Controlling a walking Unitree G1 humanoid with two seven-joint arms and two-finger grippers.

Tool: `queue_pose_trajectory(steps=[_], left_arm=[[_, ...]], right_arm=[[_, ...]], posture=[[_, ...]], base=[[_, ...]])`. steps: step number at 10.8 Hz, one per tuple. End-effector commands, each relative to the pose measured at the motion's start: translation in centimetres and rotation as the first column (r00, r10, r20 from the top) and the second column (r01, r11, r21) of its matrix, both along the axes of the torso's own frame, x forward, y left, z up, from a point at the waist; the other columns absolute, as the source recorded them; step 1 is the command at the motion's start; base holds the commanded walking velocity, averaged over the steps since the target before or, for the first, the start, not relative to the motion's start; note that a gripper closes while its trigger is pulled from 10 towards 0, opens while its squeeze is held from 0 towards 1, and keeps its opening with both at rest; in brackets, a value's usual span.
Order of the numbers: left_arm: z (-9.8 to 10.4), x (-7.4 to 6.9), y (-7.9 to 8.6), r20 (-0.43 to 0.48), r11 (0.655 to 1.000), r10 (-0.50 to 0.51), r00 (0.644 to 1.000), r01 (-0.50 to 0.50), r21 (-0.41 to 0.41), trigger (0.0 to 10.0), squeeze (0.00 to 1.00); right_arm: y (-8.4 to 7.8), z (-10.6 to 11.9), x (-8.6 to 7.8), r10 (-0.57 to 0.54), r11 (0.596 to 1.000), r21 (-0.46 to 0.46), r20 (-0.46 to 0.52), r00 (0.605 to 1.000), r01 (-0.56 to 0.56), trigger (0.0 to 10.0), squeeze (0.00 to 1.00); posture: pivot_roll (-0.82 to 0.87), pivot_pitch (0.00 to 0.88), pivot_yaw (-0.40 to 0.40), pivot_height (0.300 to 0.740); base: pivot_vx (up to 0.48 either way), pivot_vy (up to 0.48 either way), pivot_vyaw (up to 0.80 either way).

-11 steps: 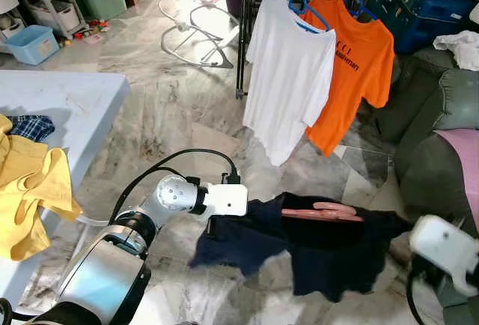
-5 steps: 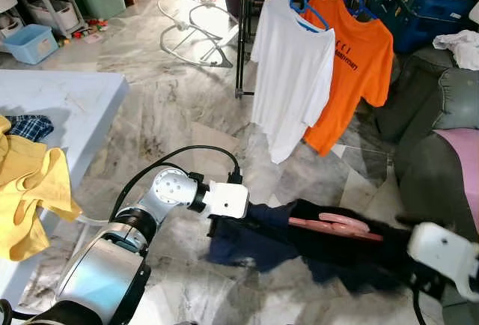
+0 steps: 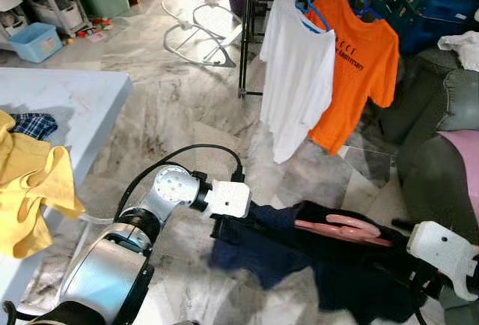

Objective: Hang hanger

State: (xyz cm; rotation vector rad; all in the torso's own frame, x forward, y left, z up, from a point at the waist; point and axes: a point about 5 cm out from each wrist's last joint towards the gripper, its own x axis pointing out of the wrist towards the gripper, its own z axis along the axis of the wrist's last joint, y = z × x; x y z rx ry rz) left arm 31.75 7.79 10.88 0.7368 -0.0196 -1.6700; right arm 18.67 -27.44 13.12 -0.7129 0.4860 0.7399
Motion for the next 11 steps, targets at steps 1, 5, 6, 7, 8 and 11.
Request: queue_pose_trajectory(steps=[1,5,6,7,8,11], left_arm=[[1.7,0.5,-0.7,0.055,0.998,-0.017,0.998,0.02,-0.06,0.0,0.0],[1.6,0.3,-1.0,0.04,0.996,-0.029,0.999,0.032,-0.083,0.0,0.0],[1.5,0.2,-1.2,0.035,0.996,-0.031,0.999,0.034,-0.088,0.0,0.0],[1.4,0.2,-1.3,0.03,0.996,-0.034,0.999,0.036,-0.086,0.0,0.0],[1.2,0.0,-1.4,0.027,0.996,-0.041,0.999,0.043,-0.081,0.0,0.0],[0.9,0.0,-1.5,0.02,0.997,-0.032,0.999,0.033,-0.069,0.0,0.0]], right_arm=[[0.2,-0.7,0.0,-0.008,0.999,0.044,-0.034,0.999,0.009,0.0,0.0],[0.2,-1.3,0.3,-0.022,0.998,0.058,-0.029,0.999,0.024,0.0,0.0],[0.3,-1.2,0.1,-0.021,0.998,0.063,-0.028,0.999,0.022,0.0,0.0],[0.5,-1.2,-0.1,-0.02,0.996,0.082,-0.028,0.999,0.022,0.0,0.0],[1.0,-1.1,-0.3,-0.012,0.994,0.107,-0.031,0.999,0.015,0.0,0.0],[2.2,-0.2,0.0,0.006,0.984,0.176,0.004,1.0,-0.006,0.0,0.0]], posture=[[-0.12,0.118,0.006,0.74],[-0.12,0.121,0.007,0.74],[-0.13,0.123,0.01,0.74],[-0.13,0.123,0.01,0.74],[-0.13,0.123,0.011,0.74],[-0.14,0.118,0.01,0.74]], base=[[0.0,0.0,0.0],[0.0,0.0,0.0],[0.0,0.0,0.0],[0.0,0.0,0.0],[0.0,0.0,0.0],[0.0,0.0,0.0]])
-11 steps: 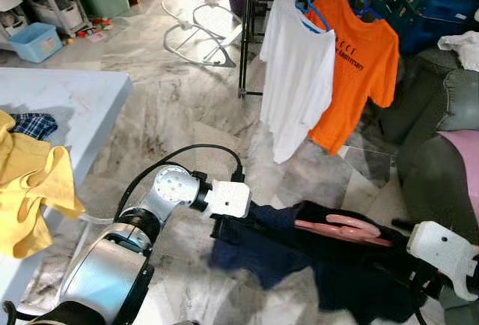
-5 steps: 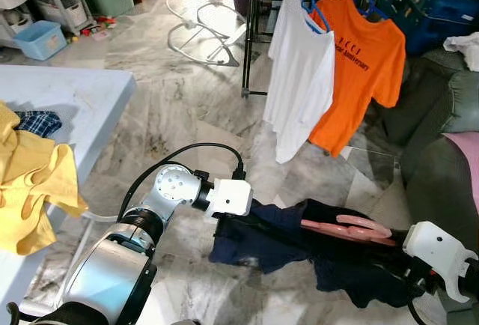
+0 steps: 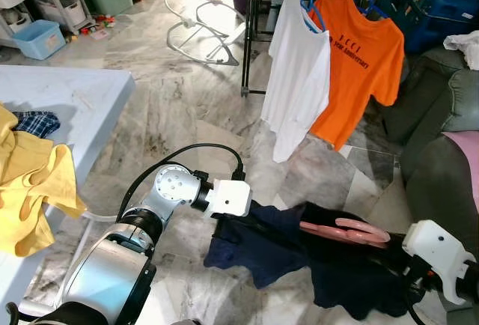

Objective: Hang hanger

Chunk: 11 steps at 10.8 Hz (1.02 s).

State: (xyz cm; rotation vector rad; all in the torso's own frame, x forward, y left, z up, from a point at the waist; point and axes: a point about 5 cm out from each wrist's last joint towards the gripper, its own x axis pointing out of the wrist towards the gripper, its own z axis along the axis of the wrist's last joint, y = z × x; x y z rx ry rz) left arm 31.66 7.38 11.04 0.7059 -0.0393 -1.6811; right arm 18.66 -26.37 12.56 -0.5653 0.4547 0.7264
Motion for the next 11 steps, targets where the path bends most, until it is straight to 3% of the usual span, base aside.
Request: queue_pose_trajectory(steps=[1,8,9,10,11], left_arm=[[0.7,0.1,-1.1,0.033,0.999,-0.012,0.999,0.013,-0.038,0.0,0.0],[0.3,0.6,-1.2,0.073,0.991,0.118,0.99,-0.114,-0.067,0.0,0.0],[0.4,0.9,-1.4,0.084,0.983,0.168,0.982,-0.16,-0.094,10.0,0.15],[0.5,1.0,-1.5,0.089,0.977,0.193,0.977,-0.183,-0.111,10.0,1.0],[0.4,0.9,-1.5,0.13,0.979,0.19,0.973,-0.177,-0.101,10.0,1.0]], right_arm=[[1.2,0.4,0.1,0.051,0.998,0.041,0.02,0.999,-0.051,0.0,0.0],[1.8,-1.2,-0.4,-0.046,0.994,0.098,0.03,0.998,0.042,0.0,0.0],[2.1,-1.4,-0.4,-0.052,0.993,0.103,0.034,0.998,0.048,0.0,0.0],[2.2,-1.6,-0.3,-0.061,0.993,0.103,0.038,0.997,0.057,0.0,0.0],[2.0,-2.0,-0.1,-0.102,0.991,0.091,0.05,0.994,0.097,0.0,0.0]], posture=[[-0.14,0.117,0.01,0.74],[-0.13,0.118,0.016,0.74],[-0.13,0.117,0.018,0.74],[-0.13,0.116,0.017,0.74],[-0.13,0.116,0.016,0.74]], base=[[0.0,0.0,0.0],[0.0,0.0,0.0],[0.0,0.0,0.0],[0.0,0.0,0.0],[0.0,0.0,0.0]])
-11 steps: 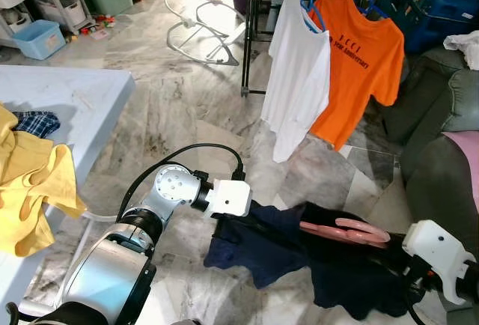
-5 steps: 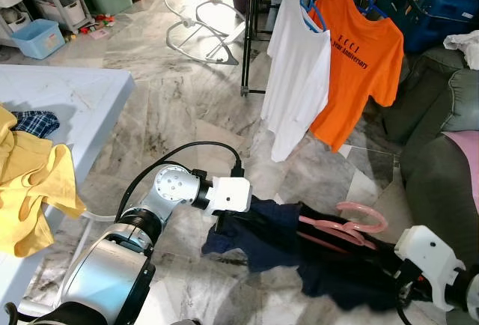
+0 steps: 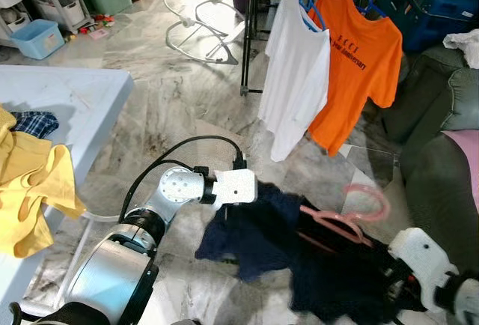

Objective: Hang hanger

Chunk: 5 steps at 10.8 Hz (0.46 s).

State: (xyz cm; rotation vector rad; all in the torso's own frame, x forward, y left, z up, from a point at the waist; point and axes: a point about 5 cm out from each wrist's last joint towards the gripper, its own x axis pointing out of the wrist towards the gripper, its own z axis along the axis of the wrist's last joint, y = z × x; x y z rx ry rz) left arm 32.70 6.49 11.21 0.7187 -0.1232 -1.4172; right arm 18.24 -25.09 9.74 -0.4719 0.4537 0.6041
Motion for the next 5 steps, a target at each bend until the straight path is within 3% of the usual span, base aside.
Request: queue_pose_trajectory(steps=[1,2,4,5], left_arm=[[0.2,0.0,-0.6,0.021,1.0,-0.013,1.0,0.013,0.001,10.0,1.0],[0.2,0.1,-0.7,0.047,1.0,0.012,0.999,-0.012,-0.003,10.0,1.0],[0.1,-0.3,-0.8,0.121,0.998,-0.047,0.992,0.041,0.051,10.0,1.0],[0.3,-0.1,-0.8,0.131,0.999,-0.017,0.991,0.013,0.029,10.0,1.0]], right_arm=[[0.5,0.5,0.5,0.007,1.0,0.006,0.045,0.999,-0.008,0.0,0.0],[0.1,-0.7,0.8,-0.074,0.997,-0.001,0.03,0.997,0.074,0.0,0.0],[0.3,-2.4,0.9,-0.155,0.988,0.001,0.003,0.988,0.155,0.0,0.0],[0.3,-3.2,0.9,-0.205,0.979,0.001,-0.012,0.979,0.205,0.0,0.0]], posture=[[-0.13,0.115,0.014,0.74],[-0.13,0.113,0.013,0.74],[-0.13,0.109,0.014,0.74],[-0.13,0.104,0.015,0.74]], base=[[0.0,0.0,0.0],[0.0,0.0,0.0],[0.0,0.0,0.0],[0.0,0.0,0.0]])
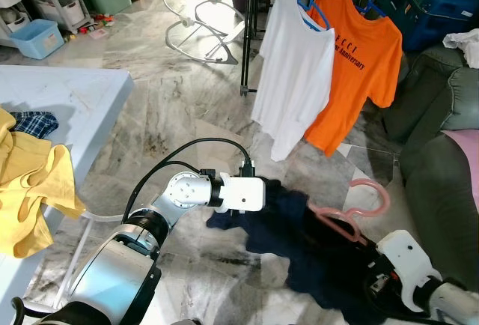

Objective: Hang hanger

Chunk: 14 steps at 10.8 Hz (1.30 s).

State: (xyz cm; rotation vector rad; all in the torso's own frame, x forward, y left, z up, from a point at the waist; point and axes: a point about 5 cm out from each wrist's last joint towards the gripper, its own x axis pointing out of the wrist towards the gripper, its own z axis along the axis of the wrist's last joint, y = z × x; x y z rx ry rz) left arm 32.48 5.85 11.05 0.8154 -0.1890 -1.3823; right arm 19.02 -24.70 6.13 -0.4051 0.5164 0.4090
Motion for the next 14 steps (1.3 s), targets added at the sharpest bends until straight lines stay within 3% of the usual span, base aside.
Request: queue_pose_trajectory(steps=[1,2,4,5,6,7,10,11,13,14], left_arm=[[0.6,0.2,-0.2,0.037,1.0,-0.011,0.999,0.011,0.006,10.0,1.0],[0.6,0.5,0.0,0.059,0.999,0.046,0.997,-0.045,-0.024,10.0,1.0],[-0.1,1.3,0.6,-0.088,0.954,0.252,0.964,-0.263,-0.144,10.0,1.0],[-1.5,1.7,1.3,-0.246,0.869,0.413,0.877,-0.46,-0.183,10.0,1.0],[-2.7,1.8,1.9,-0.361,0.766,0.53,0.767,-0.616,-0.185,10.0,1.0],[-4.7,1.6,3.0,-0.472,0.586,0.666,0.578,-0.797,-0.149,10.0,1.0],[-7.3,0.6,6.3,-0.483,0.287,0.829,0.283,-0.955,-0.067,10.0,1.0],[-7.5,0.6,7.4,-0.457,0.231,0.859,0.233,-0.971,-0.061,10.0,1.0],[-6.5,1.3,8.1,-0.41,0.242,0.875,0.257,-0.966,-0.089,10.0,1.0],[-5.5,1.8,7.8,-0.362,0.322,0.866,0.346,-0.938,-0.127,10.0,1.0]], right_arm=[[0.0,-0.3,0.1,-0.033,0.999,-0.001,0.002,0.999,0.033,0.0,0.0],[0.0,-1.6,0.1,-0.137,0.991,0.008,-0.011,0.991,0.137,0.0,0.0],[-0.3,-2.8,-0.1,-0.291,0.955,0.046,-0.018,0.957,0.292,0.0,0.0],[-0.5,-3.2,0.1,-0.396,0.915,0.089,-0.001,0.918,0.394,0.0,0.0],[-0.5,-3.5,0.2,-0.45,0.888,0.106,0.01,0.893,0.447,0.0,0.0],[-0.1,-3.9,0.5,-0.507,0.854,0.143,0.009,0.862,0.501,0.0,0.0],[2.1,-4.9,1.3,-0.505,0.852,0.162,0.009,0.863,0.498,0.0,0.0],[2.7,-4.9,1.7,-0.503,0.854,0.17,0.026,0.864,0.492,0.0,0.0],[2.6,-5.3,2.1,-0.5,0.856,0.166,0.024,0.866,0.49,0.0,0.0],[2.9,-5.4,2.2,-0.49,0.86,0.177,0.026,0.871,0.479,0.0,0.0]], posture=[[-0.13,0.104,0.015,0.74],[-0.13,0.096,0.018,0.74],[-0.13,0.083,0.019,0.74],[-0.13,0.075,0.017,0.74],[-0.13,0.059,0.011,0.74],[-0.12,0.046,0.001,0.74],[-0.09,0.018,-0.038,0.74],[-0.07,0.013,-0.056,0.74],[-0.04,0.0,-0.079,0.74],[-0.03,0.0,-0.084,0.74]], base=[[0.0,0.0,0.0],[0.0,0.0,0.0],[0.0,0.0,0.0],[0.0,0.0,0.0],[0.0,0.0,0.0],[0.0,0.0,0.0],[0.0,0.0,0.0],[0.0,0.0,0.0],[0.0,0.0,0.0],[0.0,0.0,0.0]])
